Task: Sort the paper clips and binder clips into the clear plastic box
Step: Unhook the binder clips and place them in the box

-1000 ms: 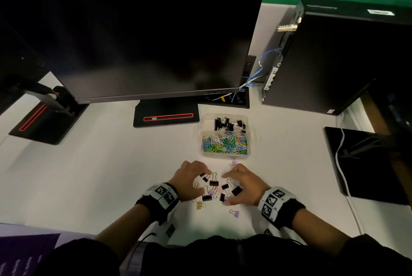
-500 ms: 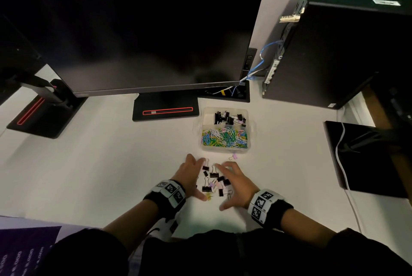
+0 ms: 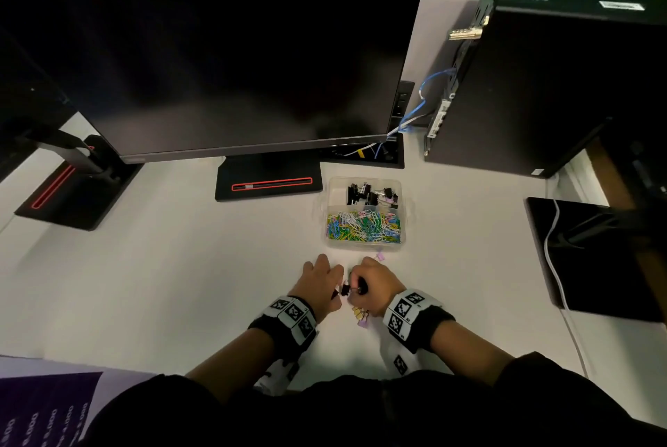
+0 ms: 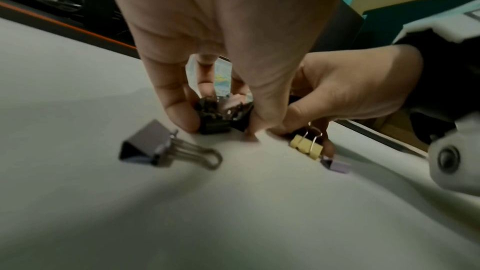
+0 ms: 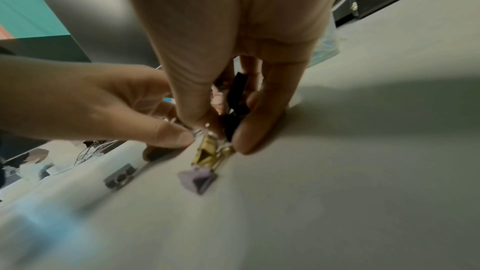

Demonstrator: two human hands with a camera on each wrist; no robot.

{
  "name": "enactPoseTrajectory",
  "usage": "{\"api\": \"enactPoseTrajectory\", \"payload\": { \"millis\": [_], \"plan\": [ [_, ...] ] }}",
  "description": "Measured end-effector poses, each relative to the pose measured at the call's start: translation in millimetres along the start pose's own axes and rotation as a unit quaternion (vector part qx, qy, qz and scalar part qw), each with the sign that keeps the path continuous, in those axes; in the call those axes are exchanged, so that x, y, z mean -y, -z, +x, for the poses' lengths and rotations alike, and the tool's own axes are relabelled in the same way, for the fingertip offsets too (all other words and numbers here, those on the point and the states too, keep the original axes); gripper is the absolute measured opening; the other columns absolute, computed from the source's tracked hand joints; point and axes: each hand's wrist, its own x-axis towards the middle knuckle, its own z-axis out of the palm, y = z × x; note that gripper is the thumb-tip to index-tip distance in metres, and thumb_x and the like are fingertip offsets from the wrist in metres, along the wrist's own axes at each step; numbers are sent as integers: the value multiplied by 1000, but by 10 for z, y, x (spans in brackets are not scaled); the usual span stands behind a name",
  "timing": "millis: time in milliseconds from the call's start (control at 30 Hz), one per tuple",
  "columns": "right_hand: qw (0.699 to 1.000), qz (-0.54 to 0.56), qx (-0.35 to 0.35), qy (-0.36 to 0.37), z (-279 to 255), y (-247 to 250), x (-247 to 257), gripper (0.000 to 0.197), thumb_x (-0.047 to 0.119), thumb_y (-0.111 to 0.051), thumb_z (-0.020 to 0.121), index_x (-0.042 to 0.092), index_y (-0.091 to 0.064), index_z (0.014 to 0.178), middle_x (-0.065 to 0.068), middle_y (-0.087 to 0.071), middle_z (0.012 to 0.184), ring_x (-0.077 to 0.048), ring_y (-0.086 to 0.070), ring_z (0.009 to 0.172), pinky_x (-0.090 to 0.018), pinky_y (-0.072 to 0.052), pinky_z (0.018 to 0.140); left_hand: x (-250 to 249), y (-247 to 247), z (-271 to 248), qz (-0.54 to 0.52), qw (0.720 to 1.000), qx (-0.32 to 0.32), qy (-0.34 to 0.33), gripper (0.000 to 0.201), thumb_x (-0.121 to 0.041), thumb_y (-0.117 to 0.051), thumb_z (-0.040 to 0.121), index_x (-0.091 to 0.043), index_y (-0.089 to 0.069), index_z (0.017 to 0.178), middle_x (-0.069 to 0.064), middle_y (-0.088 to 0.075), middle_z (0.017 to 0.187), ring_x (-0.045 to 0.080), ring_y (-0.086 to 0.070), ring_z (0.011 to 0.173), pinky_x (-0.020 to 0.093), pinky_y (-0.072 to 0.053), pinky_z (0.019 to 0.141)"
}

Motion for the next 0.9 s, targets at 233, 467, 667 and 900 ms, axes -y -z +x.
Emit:
{"api": "enactPoseTrajectory", "payload": {
  "millis": [233,467,667,900],
  "plan": [
    [999,-2,-5,-33,-5,195,-47,33,7,-68,70,29,-48,53,10,-49,77,-11,-51,74,-14,-37,59,66,101,44,66,998,9,20,24,-13,-47,85,-6,-51,108,13,-44,117,23,-32,87,34,-35,73],
    [996,68,30,-40,-11,551,37,23,-2,-67,73,17,-61,61,1,-61,75,-8,-59,47,-21,-53,48,199,158,140,-135,989,-10,53,18,-13,-62,71,-21,-50,61,-5,-45,84,16,-46,78,19,-39,67],
    [989,126,-52,-49,343,1058,206,11,2,-68,76,11,-64,70,-1,-63,85,-14,-67,61,-23,-57,56,276,177,129,-211,972,-31,97,29,-7,-57,74,-27,-44,56,-5,-48,74,16,-50,76,17,-36,64],
    [962,212,-165,-55,1080,1282,232,20,-2,-67,77,13,-66,63,-10,-66,79,-24,-66,62,-29,-59,56,295,234,129,-268,951,-52,142,9,-7,-55,79,-14,-61,78,13,-69,98,27,-60,91,22,-40,75]
  ]
}}
